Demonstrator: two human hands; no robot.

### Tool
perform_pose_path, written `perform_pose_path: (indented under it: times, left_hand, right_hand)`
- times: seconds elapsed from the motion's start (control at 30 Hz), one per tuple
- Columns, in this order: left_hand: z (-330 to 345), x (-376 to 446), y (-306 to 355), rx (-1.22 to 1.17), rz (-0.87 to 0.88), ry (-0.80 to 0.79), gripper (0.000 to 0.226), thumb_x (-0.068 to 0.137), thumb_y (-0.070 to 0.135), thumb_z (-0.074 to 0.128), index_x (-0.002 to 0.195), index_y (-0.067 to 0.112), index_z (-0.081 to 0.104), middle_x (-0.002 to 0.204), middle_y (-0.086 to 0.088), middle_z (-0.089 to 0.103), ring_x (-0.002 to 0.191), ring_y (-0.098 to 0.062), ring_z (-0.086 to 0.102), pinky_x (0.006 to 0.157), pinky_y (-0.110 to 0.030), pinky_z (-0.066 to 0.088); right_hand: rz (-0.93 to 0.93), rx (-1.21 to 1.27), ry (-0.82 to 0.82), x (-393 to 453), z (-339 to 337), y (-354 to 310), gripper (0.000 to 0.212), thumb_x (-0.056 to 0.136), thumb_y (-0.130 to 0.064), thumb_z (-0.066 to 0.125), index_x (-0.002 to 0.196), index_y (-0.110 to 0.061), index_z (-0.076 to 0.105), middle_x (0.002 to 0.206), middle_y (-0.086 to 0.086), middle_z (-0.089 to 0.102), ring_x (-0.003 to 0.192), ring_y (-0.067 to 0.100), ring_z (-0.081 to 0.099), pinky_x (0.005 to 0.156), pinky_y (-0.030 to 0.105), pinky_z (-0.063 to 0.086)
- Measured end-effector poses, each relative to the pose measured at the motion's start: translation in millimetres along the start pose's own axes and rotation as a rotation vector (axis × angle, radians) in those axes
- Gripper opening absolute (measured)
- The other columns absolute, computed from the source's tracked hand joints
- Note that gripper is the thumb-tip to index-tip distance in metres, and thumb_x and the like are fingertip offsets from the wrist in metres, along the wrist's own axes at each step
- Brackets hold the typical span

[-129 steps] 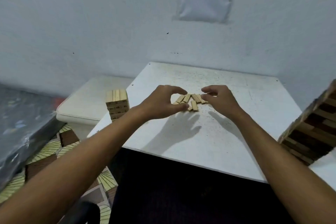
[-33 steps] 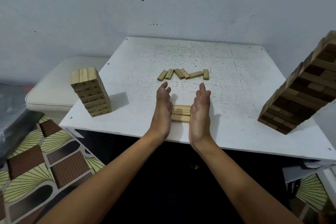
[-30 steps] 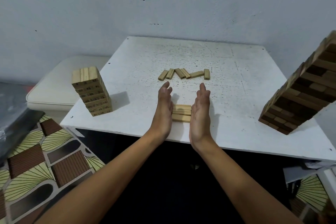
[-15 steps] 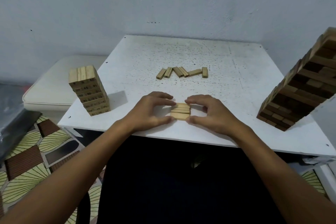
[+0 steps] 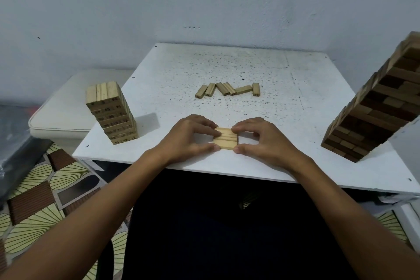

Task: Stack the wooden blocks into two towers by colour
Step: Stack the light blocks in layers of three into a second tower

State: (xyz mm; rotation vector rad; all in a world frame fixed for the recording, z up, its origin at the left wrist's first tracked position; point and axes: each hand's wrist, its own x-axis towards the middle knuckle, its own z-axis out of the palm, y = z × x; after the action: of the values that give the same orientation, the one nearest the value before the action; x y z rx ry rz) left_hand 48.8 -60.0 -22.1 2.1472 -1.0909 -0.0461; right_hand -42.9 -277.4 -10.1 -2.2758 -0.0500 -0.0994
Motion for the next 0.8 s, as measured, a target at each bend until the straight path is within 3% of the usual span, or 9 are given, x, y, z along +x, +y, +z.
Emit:
perform_pose_path:
  times: [0.33, 0.57, 0.73, 0.8]
  left_hand:
    - [-3, 2, -2, -0.001, -0.025, -0.045, 0.048, 0.067, 0.058, 0.069, 0.103, 0.028, 0.076, 0.118, 0.008, 0.067, 0.115, -0.008, 0.054, 0.097, -0.029, 0.042]
    - [-3, 1, 2, -0.024, -0.055, -0.02, 0.049, 0.063, 0.058, 0.071, 0.102, 0.027, 0.077, 0.109, 0.013, 0.07, 0.114, -0.003, 0.054, 0.097, -0.028, 0.045]
    - [-8, 2, 9, 0.009, -0.128, -0.031, 0.062, 0.056, 0.062, 0.069, 0.11, 0.031, 0.072, 0.114, 0.006, 0.064, 0.109, -0.001, 0.055, 0.092, -0.006, 0.034]
    - [-8, 4, 12, 0.009, -0.127, -0.025, 0.062, 0.054, 0.06, 0.069, 0.108, 0.03, 0.072, 0.111, 0.007, 0.066, 0.107, -0.001, 0.055, 0.091, -0.005, 0.034]
  right_hand:
    - [-0.002, -0.02, -0.012, 1, -1, 3, 0.057, 0.065, -0.029, 0.087, 0.119, -0.028, 0.068, 0.122, -0.013, 0.057, 0.118, 0.001, 0.048, 0.102, 0.028, 0.041]
    - [-0.024, -0.015, 0.021, 1, 1, 4, 0.05, 0.067, -0.025, 0.086, 0.115, -0.025, 0.07, 0.115, -0.013, 0.061, 0.113, 0.001, 0.051, 0.093, 0.024, 0.043]
    - [-0.036, -0.012, 0.054, 0, 3, 6, 0.049, 0.068, -0.024, 0.084, 0.115, -0.029, 0.069, 0.114, -0.013, 0.061, 0.109, -0.001, 0.052, 0.089, 0.02, 0.043]
    - [-0.05, -0.022, 0.057, 0, 4, 5, 0.051, 0.069, -0.023, 0.083, 0.118, -0.028, 0.068, 0.113, -0.014, 0.061, 0.109, -0.001, 0.052, 0.09, 0.018, 0.042]
